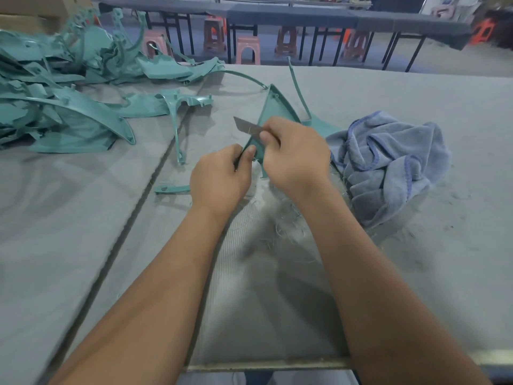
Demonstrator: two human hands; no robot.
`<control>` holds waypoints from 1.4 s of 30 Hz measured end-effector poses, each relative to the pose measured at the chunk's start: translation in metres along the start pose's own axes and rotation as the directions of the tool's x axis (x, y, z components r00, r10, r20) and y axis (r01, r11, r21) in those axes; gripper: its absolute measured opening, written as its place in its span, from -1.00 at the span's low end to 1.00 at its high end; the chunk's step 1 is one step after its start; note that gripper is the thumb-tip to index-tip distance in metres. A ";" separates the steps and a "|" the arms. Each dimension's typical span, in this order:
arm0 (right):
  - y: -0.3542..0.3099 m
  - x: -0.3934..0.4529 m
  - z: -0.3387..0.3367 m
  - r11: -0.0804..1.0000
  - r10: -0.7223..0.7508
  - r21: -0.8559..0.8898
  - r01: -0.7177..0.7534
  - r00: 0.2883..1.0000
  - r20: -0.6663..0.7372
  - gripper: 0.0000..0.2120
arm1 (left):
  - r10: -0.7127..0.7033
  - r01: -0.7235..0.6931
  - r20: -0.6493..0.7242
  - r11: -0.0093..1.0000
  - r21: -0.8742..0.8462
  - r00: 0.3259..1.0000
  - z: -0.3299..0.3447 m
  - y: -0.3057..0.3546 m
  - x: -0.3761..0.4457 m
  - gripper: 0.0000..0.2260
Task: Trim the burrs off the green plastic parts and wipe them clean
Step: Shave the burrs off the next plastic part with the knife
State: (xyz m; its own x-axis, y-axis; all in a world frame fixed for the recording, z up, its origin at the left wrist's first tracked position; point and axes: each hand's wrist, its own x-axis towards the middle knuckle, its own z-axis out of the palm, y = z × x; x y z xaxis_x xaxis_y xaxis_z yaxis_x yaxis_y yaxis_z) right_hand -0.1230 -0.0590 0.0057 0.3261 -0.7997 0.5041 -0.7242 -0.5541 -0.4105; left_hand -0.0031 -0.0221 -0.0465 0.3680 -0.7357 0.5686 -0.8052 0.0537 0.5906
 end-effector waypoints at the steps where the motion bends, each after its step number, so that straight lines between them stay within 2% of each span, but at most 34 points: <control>1: -0.001 -0.003 0.001 1.000 -0.007 0.003 0.007 1.000 0.015 -0.85 | -0.013 0.013 -0.001 1.000 0.000 1.000 0.000 0.000 0.000 -0.52; 4: 0.000 0.001 -0.001 1.000 0.018 0.014 -0.018 1.000 0.022 -0.85 | 0.017 -0.017 0.000 1.000 0.000 1.000 0.000 0.000 -0.001 -0.52; 8: 0.003 0.025 -0.010 0.998 0.056 -0.005 -0.057 0.994 -0.091 -0.85 | 0.079 -0.079 -0.005 0.997 0.007 0.997 -0.002 0.001 -0.002 -0.52; 14: 0.000 0.051 -0.011 0.996 0.050 -0.060 -0.059 0.987 -0.150 -0.82 | 0.086 -0.086 -0.007 0.996 0.019 0.996 -0.002 0.002 -0.002 -0.51; 19: 0.004 0.036 -0.001 0.993 0.112 0.054 -0.105 0.980 -0.165 -0.86 | 0.038 -0.038 -0.007 0.999 -0.003 0.999 0.000 0.000 0.000 -0.51; 22: 0.010 0.010 0.011 0.980 0.174 0.110 -0.165 0.982 -0.079 -0.86 | -0.043 0.043 -0.002 0.999 -0.003 0.999 0.002 -0.004 0.004 -0.54; 24: 0.016 -0.003 0.017 0.988 0.135 0.082 -0.132 0.990 -0.029 -0.86 | -0.077 0.077 0.002 0.997 -0.014 0.997 0.003 -0.006 0.005 -0.56; 27: 0.027 -0.010 0.016 0.990 0.100 0.108 -0.092 0.993 -0.064 -0.86 | -0.055 0.055 0.004 0.999 -0.002 0.999 0.003 -0.005 0.004 -0.56; 29: 0.033 -0.013 0.016 0.958 0.168 0.252 -0.138 0.981 -0.101 -0.84 | -0.020 0.020 0.005 0.999 0.025 1.000 0.001 -0.002 0.002 -0.55; 32: 0.041 -0.011 0.012 0.763 0.391 0.604 -0.233 0.909 -0.143 -0.85 | 0.018 -0.018 -0.008 0.998 0.059 1.000 -0.003 0.000 -0.002 -0.58; 35: 0.054 -0.005 0.003 0.472 0.591 0.812 -0.345 0.807 -0.001 -0.93 | 0.116 -0.116 0.004 0.992 0.043 0.993 -0.009 0.003 -0.005 -0.80; 39: 0.063 -0.004 -0.003 0.088 0.632 0.916 -0.391 0.733 0.252 -0.88 | 0.395 -0.395 0.018 0.916 0.068 0.918 -0.018 0.009 -0.007 -0.72; 42: 0.062 -0.004 -0.008 -0.149 0.554 0.941 -0.303 0.763 0.333 -0.74 | 0.527 -0.515 -0.034 0.840 0.171 0.849 -0.017 0.005 -0.003 -0.78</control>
State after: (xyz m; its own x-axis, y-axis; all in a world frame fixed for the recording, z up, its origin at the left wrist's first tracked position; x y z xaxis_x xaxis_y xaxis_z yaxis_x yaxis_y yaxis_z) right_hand -0.1740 -0.0881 -0.0162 0.0499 -0.9941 -0.0963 0.5812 0.1073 -0.8067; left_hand -0.0004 -0.0077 -0.0353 -0.0963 -0.5733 0.8137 -0.9454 0.3083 0.1054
